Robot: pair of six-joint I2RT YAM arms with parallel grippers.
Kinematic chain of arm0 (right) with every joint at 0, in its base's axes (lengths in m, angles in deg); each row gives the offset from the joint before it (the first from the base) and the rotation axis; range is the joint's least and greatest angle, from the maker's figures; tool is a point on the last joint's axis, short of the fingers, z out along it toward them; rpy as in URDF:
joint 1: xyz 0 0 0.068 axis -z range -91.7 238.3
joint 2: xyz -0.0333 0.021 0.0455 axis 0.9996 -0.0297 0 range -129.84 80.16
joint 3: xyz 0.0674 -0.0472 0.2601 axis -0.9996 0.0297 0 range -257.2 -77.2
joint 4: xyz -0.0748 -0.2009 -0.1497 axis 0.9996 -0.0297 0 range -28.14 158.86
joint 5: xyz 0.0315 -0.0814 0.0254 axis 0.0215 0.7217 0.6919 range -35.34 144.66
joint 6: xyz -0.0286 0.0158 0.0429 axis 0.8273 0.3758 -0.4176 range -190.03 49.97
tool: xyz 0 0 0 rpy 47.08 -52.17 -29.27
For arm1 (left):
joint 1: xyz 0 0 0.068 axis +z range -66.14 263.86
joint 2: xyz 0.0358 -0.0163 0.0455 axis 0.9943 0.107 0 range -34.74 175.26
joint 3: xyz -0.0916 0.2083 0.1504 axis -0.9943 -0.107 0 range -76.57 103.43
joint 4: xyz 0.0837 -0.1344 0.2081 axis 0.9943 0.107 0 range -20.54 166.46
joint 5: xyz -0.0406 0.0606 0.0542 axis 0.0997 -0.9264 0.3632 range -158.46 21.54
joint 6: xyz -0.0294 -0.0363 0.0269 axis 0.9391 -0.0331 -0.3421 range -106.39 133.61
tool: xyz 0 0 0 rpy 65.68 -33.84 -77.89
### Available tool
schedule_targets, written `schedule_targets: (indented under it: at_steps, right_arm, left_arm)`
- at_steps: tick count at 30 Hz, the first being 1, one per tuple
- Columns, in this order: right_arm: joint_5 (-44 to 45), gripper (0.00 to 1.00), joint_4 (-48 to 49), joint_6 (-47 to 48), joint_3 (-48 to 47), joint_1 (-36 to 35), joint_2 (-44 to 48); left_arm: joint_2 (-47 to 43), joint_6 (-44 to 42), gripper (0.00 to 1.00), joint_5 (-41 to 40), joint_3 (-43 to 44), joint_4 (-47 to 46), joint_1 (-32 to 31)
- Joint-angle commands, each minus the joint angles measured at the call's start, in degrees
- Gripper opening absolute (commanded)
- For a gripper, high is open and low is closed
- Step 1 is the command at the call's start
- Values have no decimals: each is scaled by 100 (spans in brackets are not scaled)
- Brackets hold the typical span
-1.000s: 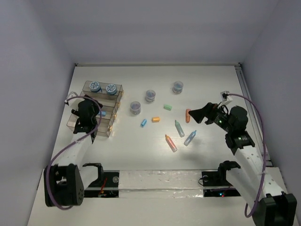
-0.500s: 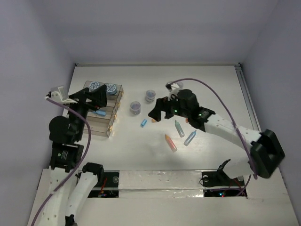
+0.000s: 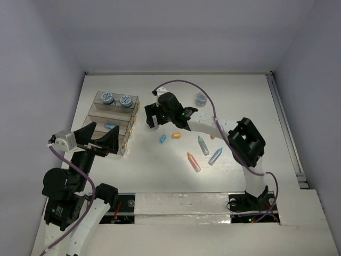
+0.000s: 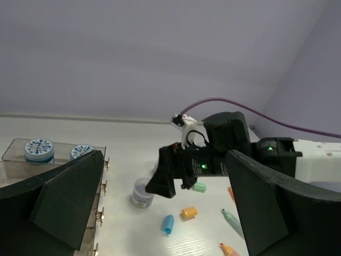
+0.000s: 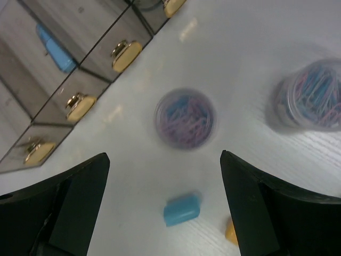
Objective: Sort the stationery into containers
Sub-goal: Pick up the stationery from the center of the board.
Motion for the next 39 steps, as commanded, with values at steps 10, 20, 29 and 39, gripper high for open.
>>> schedule_targets:
  at_steps: [10,20,29,39]
  right_arm:
    - [815,100,-1136,409,-2019,-86,-1498]
    - [825,99,-1189,541,-2451,-86,-1876]
    - [675,81,-1224,778,-2644,-86,-2008]
    - [341,87,-1364,849,-2573,-86,-2016]
  left_arm:
    - [-1057,-161,99,-1420,-687,-344,-556]
    - [-987,-126,99,-1605,-705,-151,-556]
    - [-566,-117,99,-1904,-714,-71,-556]
    - [15,-214,99,-1843,-758,-256,-442]
